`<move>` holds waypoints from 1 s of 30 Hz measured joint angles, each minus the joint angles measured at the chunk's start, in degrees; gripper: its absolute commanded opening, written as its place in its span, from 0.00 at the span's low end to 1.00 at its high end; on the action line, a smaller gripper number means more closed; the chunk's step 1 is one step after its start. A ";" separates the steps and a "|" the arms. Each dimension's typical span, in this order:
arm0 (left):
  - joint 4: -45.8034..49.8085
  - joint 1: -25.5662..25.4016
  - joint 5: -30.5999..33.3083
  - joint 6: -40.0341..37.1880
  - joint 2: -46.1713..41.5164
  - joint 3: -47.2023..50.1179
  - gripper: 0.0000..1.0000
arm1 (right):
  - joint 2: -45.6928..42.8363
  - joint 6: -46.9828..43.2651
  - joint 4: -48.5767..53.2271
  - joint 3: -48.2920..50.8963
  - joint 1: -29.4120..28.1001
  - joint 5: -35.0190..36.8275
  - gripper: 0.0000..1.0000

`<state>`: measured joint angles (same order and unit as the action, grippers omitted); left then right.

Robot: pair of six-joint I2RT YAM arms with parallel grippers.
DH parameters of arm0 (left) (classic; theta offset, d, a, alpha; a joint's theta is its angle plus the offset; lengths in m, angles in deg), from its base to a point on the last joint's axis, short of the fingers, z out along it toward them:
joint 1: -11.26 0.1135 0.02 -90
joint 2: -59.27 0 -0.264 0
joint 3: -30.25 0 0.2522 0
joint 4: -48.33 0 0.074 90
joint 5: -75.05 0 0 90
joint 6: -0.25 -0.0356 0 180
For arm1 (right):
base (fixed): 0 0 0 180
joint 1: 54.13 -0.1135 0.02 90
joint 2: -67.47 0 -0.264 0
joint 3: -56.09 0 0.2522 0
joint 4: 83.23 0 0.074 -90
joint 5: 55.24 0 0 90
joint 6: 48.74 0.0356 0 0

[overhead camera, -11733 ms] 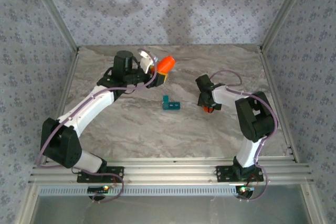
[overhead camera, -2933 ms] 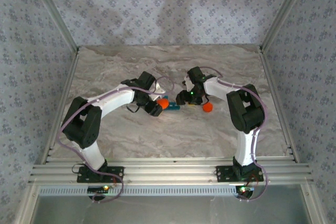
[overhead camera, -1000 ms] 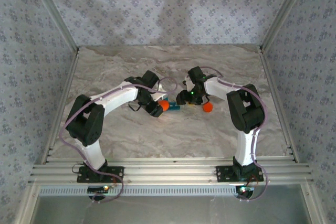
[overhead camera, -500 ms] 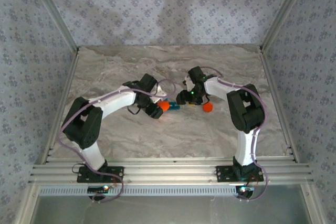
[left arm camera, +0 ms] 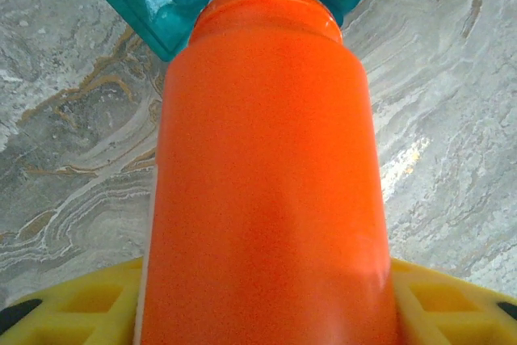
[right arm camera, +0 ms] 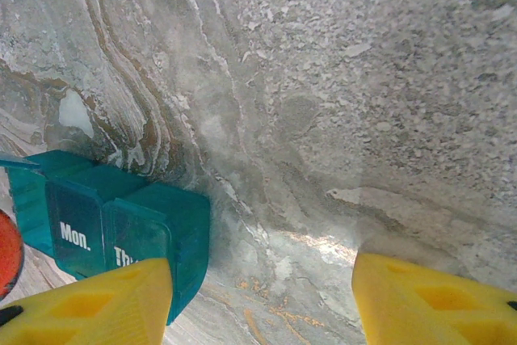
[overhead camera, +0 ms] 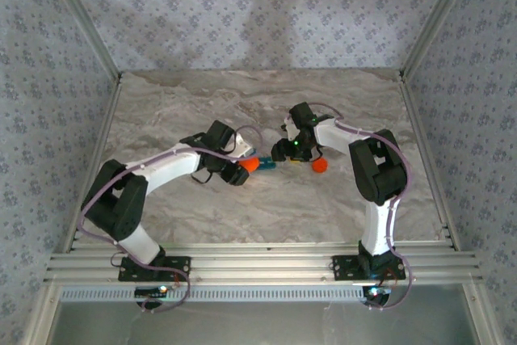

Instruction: Sort the pills into containers

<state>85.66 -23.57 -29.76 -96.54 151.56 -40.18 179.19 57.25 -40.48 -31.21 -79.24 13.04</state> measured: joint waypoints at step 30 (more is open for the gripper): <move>-19.82 1.05 -4.55 4.57 -13.51 12.22 0.00 | -8.48 4.61 3.96 -2.16 0.81 -0.63 0.65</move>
<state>65.84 -22.52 -34.31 -91.97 138.05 -27.96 170.71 61.86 -36.52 -33.37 -78.43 12.41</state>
